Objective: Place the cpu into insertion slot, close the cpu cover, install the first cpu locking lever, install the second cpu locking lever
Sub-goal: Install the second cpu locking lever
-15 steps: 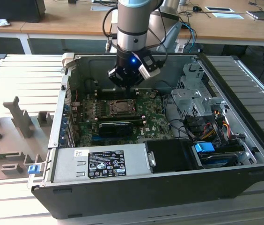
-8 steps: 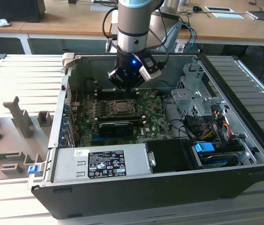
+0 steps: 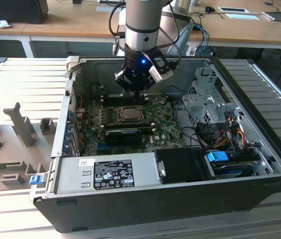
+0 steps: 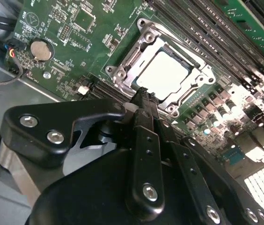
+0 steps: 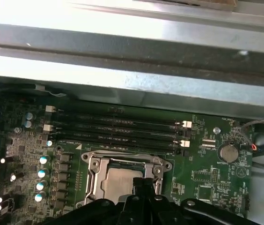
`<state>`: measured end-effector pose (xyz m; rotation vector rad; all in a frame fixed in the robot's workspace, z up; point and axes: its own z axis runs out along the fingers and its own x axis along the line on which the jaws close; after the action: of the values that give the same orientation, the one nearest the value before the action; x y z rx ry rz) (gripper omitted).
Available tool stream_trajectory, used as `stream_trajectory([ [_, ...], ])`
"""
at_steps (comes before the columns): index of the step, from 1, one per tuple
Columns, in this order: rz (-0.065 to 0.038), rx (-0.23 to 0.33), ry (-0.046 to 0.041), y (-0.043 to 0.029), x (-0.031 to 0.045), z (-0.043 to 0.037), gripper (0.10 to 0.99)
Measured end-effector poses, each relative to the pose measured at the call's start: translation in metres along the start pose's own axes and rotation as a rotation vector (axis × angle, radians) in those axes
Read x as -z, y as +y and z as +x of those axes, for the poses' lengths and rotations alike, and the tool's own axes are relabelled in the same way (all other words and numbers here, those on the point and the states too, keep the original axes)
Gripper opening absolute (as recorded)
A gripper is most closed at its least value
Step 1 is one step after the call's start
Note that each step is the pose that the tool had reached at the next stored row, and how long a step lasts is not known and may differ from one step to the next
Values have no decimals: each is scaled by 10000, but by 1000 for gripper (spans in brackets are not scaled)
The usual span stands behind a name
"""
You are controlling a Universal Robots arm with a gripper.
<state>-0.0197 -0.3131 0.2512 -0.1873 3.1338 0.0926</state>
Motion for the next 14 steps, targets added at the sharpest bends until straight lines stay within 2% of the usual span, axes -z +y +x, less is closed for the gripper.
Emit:
stream_trajectory([
  [3,0,-1,1,-39,3,5,106],
  [6,1,-2,2,-137,7,18,106],
  [7,-1,-3,15,-198,9,24,106],
  [8,-5,-4,50,-227,9,28,106],
  [9,-16,-9,135,-258,6,32,106],
  [11,-33,-15,232,-306,-4,38,106],
  [12,-57,-17,258,-378,-20,46,106],
  [14,-81,-16,258,-472,-34,57,106],
])
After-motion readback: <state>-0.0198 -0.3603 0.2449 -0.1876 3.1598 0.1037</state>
